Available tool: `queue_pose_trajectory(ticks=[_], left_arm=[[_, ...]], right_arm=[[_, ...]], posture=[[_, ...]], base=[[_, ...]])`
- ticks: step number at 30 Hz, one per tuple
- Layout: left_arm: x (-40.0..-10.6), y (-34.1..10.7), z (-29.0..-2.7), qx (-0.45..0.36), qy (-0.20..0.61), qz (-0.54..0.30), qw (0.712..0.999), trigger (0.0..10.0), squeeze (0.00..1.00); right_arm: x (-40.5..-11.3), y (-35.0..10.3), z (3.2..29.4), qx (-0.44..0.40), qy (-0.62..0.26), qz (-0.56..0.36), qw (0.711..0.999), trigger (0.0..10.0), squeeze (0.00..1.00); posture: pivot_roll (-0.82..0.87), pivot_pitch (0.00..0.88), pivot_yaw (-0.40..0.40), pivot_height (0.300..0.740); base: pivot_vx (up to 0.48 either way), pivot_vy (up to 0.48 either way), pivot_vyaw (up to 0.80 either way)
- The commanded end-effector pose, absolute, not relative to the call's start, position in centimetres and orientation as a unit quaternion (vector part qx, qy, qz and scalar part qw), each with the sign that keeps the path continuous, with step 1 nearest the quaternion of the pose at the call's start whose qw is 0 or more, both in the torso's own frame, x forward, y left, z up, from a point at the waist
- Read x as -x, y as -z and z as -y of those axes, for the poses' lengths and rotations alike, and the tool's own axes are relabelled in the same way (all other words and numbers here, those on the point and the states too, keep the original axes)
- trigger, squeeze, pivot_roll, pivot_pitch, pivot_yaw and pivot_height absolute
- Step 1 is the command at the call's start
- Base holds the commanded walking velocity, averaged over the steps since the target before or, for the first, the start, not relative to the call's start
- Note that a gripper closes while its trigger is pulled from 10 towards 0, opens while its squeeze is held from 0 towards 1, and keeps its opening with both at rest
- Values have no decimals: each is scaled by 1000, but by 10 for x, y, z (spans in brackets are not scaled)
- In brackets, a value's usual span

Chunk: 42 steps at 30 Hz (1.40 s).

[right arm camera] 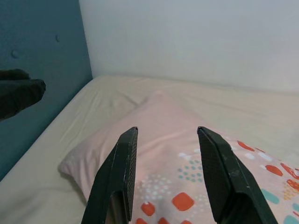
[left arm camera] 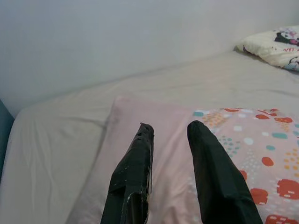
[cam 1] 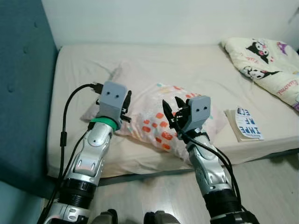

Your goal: Clean up the room

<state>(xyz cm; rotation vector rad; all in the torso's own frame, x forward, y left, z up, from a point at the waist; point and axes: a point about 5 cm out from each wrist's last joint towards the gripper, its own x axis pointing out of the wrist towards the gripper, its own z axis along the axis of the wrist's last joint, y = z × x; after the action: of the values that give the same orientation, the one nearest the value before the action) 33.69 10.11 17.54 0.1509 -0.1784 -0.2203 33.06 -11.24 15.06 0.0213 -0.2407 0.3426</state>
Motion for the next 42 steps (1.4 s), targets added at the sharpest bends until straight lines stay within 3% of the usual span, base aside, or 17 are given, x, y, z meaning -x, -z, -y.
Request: queue_pose_trajectory(ticks=[1,9,15,34,42], left_arm=[[-336,-170,-98,-70,118,74,988,10000,0],[-336,-171,-98,-80,116,83,987,10000,0],[-338,-169,-101,-83,102,74,989,10000,0],[-338,-163,-107,-74,93,64,991,10000,0],[-340,-166,-108,-78,81,72,991,10000,0]], right_arm=[[-329,-146,116,-9,-165,112,980,10000,0],[-330,-146,116,-9,-165,112,980,10000,0],[-328,-147,113,-15,-173,117,978,10000,0],[-329,-146,113,-33,-162,113,980,10000,0],[-331,-141,113,30,-153,97,983,10000,0]], posture=[[-130,103,-13,732],[-130,103,-12,732],[-129,104,-12,732],[-123,107,-12,732],[-125,106,-12,732]], base=[[0,0,0],[0,-35,0],[361,-199,0],[0,0,0],[205,0,259]])
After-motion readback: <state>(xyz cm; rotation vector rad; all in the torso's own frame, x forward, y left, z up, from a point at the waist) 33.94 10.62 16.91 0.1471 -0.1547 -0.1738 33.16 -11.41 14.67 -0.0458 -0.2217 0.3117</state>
